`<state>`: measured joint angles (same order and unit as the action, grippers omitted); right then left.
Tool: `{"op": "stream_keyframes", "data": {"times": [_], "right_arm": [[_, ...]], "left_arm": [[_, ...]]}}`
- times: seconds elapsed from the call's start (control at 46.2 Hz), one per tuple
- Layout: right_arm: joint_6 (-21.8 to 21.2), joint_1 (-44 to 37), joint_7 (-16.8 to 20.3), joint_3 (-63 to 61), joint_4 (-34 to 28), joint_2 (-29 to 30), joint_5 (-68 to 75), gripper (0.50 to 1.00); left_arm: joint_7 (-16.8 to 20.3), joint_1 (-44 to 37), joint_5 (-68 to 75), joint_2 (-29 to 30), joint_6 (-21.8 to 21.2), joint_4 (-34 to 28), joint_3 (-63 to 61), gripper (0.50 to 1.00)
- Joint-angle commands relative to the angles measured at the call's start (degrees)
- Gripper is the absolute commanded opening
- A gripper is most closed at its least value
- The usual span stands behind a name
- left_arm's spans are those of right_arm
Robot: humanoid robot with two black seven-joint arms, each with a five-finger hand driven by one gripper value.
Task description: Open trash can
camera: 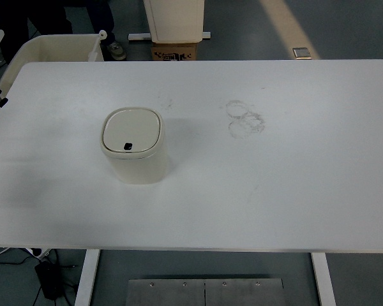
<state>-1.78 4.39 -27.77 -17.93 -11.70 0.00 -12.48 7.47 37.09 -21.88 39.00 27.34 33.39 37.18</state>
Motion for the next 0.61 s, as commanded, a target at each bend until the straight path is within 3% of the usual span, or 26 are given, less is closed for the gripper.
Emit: {"op": "stream_keyframes", "data": {"times": [0.0, 0.584], "right_arm": [[0.0, 0.0, 0.0, 0.0, 0.0, 0.0, 0.0, 0.991], [0.0, 0.0, 0.0, 0.0, 0.0, 0.0, 0.0, 0.991]], "left_arm": [[0.0, 0.0, 0.0, -0.1, 0.1, 0.0, 0.0, 1.000], [0.5, 0.1, 0.4, -0.3, -0.2, 0.0, 0.0, 1.000]]}}
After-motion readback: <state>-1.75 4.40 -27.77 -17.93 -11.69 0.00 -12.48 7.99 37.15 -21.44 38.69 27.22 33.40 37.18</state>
